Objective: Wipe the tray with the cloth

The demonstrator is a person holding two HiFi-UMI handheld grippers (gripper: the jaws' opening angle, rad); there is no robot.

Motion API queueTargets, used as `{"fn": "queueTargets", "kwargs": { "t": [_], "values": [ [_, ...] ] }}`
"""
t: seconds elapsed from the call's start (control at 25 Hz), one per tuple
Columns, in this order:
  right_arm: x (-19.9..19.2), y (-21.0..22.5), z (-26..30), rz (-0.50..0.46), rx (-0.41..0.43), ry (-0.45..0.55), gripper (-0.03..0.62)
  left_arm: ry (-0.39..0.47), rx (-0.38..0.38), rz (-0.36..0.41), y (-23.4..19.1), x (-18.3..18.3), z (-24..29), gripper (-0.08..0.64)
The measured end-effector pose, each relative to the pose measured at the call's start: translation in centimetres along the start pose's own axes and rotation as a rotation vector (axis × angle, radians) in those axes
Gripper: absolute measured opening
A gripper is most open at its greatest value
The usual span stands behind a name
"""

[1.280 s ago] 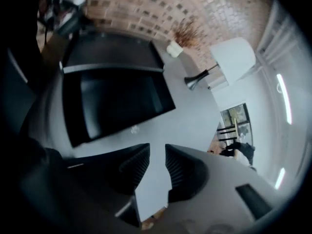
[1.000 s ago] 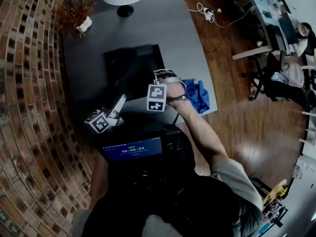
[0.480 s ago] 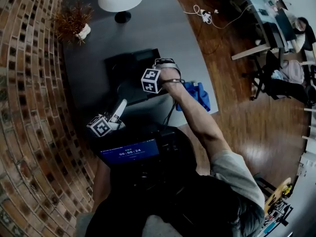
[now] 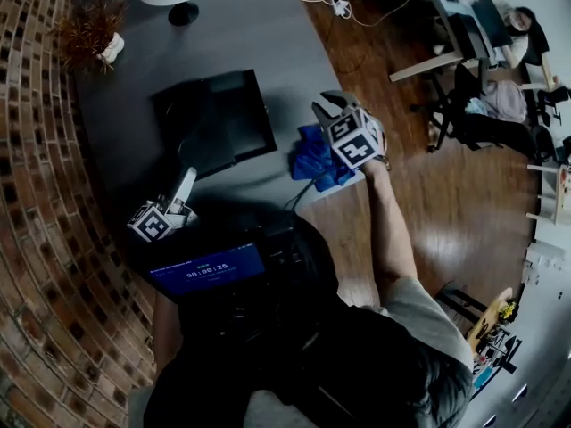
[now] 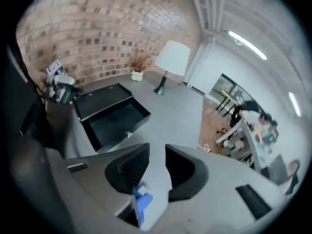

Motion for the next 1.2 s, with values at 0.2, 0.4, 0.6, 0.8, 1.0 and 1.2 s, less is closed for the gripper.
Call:
{"fn": "queueTargets", "kwargs": {
  "t": [0.2,0.4,0.6,0.8,1.0,1.2],
  "values": [
    [-11.9,-1.6,-4.3,0.422,0.306,-0.102,0.492,0.020,0.000,-0.012,-0.7,-0.2,-0.6,0.279],
    [-14.0,-8.0,1.8,0.207,0.237,-0.268,0.566,0.026,0.009,-0.009,-0.9,-0.4,-0.7,0.262],
    [-12.2,-13.3,5.5,-0.340,0.223,-0.466,0.224,0.021,0.013,-0.008,-0.7,-0.7,-0.6,0.262],
    [-2.2,-9.3,2.8,-0.077,0.254,-0.169,0.170,0.024,0.023,-0.016,-1.1,-0.4,-1.0,0.262],
    [10.6,-8.7,7.4,-0.100,0.267,0.073,0.171,0.033,0.028,-0.013,-0.5,-0.5,-0.7,0.262],
    [9.5,-14.3,17.1,-0.584,0.236,-0.135,0.180,0.029,0.037,-0.015,0.0,-0.8,-0.6,0.262]
  ]
}}
Point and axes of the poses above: the fingertips, and each gripper's own axes: z forward along the fingers, y to its right, x out of its top, the point moved 9 cm from there along -z, backward along the fingers
